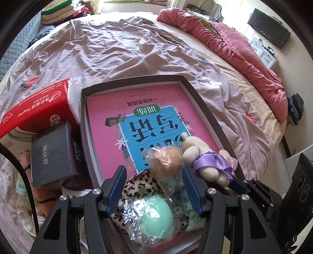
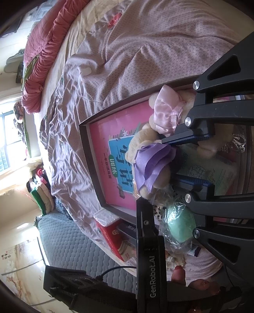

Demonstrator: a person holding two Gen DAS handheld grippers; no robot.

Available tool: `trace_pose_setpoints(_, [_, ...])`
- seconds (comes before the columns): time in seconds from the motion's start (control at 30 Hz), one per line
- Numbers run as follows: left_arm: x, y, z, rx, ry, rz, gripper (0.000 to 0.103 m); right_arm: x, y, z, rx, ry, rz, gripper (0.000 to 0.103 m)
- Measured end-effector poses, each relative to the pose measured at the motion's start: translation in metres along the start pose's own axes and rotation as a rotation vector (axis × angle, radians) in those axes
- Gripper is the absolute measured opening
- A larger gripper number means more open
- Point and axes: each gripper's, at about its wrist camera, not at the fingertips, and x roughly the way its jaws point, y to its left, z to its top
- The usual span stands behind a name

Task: Organize soft objects
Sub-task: 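Withdraw both open tools from the tray back toward the pile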

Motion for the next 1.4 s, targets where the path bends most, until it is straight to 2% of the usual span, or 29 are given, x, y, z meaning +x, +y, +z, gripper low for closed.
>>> trace_pose_setpoints(0.43, [-0.026,0.003,-0.009,-0.006,-0.040,0.002,0.065,-0.015,0.008,0.002,-0.003,-0.009,-0.032,0.038])
trace_pose_setpoints(0.53, [-0.032,0.003,-0.012,-0.005,-0.046,0.007,0.066,-0.020,0.010,0.003,-0.009,-0.016,-0.040,0.043])
trace_pose_setpoints(0.83, [-0.051,0.007,-0.023,0.000,-0.078,0.043,0.072,-0.035,0.016,0.006,-0.015,-0.040,-0.084,0.047])
trace_pose_setpoints(1.4, [-0.091,0.011,-0.038,0.026,-0.145,0.092,0.076,-0.070,0.036,0.016,-0.022,-0.127,-0.128,0.064])
